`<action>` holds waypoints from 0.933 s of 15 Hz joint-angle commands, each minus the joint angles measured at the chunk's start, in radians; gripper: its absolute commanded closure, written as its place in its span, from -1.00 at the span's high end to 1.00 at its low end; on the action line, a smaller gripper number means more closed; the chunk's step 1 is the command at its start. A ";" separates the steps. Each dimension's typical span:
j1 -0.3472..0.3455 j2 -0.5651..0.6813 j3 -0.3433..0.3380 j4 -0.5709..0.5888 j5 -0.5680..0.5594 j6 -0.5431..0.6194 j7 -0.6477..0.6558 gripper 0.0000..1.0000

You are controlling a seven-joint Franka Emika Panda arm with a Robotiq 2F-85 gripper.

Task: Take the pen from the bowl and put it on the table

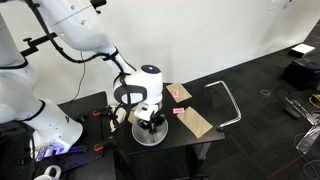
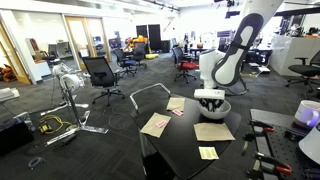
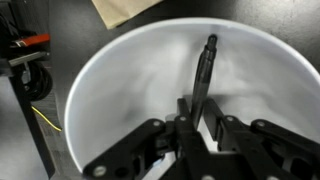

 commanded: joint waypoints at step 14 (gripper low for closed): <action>0.031 -0.330 -0.016 -0.027 -0.143 -0.350 -0.015 -0.95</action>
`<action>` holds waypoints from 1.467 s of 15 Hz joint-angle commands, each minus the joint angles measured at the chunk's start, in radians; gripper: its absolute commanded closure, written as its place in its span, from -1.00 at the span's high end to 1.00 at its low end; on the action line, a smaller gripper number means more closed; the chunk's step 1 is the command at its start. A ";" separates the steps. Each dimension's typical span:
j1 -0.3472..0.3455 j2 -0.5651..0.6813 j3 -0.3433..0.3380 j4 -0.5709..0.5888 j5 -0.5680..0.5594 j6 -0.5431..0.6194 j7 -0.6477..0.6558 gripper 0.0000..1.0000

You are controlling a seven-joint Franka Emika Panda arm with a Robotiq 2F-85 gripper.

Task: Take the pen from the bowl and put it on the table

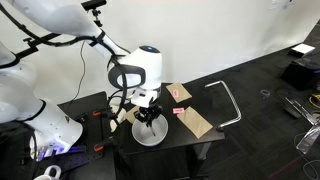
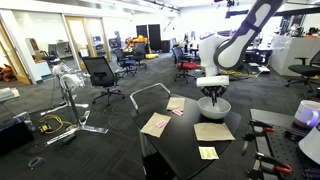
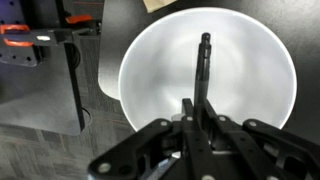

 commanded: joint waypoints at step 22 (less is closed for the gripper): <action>0.040 -0.150 0.373 0.088 0.102 -0.031 -0.312 -0.95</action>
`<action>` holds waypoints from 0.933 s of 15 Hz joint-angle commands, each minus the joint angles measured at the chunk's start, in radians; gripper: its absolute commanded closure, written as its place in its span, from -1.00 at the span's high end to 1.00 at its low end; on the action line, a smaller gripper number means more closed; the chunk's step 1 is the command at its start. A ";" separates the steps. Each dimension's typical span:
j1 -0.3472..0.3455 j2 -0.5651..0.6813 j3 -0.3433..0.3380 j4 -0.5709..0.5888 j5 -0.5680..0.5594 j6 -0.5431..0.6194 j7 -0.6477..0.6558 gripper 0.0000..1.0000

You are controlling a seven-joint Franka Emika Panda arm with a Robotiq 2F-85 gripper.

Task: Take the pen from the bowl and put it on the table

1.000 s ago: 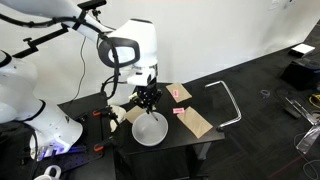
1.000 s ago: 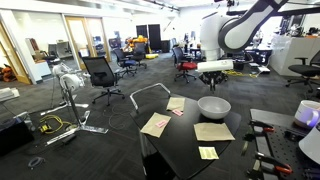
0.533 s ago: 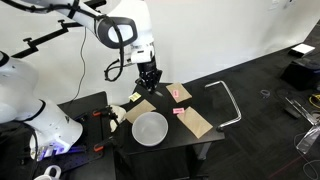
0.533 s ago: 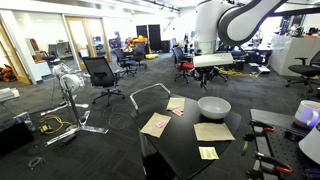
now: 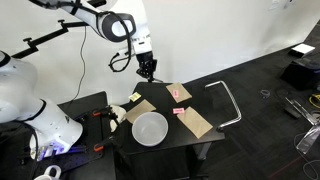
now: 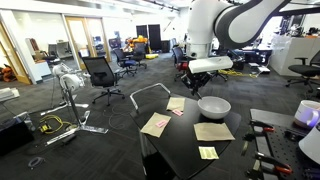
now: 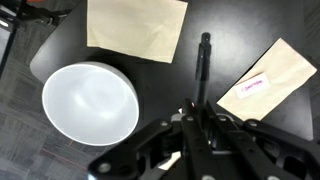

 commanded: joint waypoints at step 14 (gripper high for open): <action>0.132 0.355 0.032 0.089 0.176 0.262 -0.187 -0.95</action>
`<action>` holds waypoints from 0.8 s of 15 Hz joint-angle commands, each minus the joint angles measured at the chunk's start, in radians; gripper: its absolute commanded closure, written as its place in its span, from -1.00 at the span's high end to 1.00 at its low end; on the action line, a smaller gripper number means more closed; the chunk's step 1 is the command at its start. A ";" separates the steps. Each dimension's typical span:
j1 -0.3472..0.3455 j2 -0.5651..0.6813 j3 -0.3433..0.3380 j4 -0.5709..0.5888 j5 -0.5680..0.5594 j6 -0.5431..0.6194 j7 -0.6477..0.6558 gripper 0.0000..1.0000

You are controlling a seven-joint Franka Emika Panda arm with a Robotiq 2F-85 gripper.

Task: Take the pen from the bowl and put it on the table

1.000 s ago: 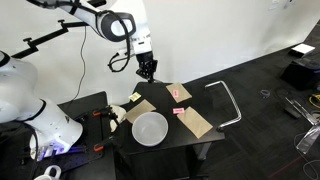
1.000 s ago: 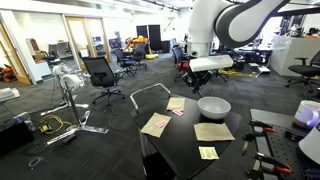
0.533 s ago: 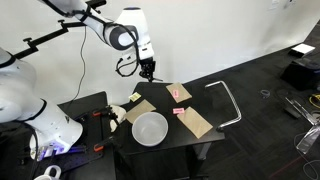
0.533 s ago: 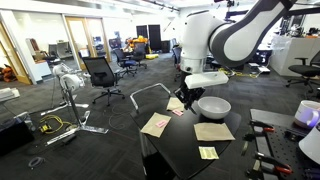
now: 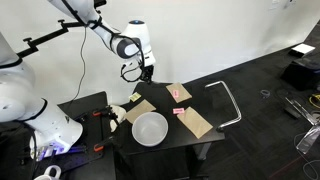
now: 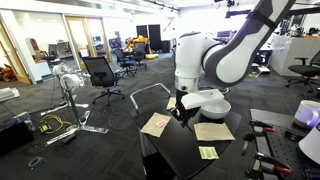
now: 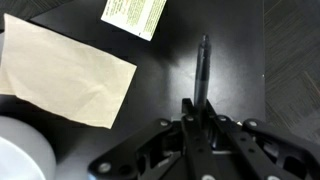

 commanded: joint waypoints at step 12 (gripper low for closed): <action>0.202 0.233 -0.142 0.108 -0.028 0.117 0.139 -0.95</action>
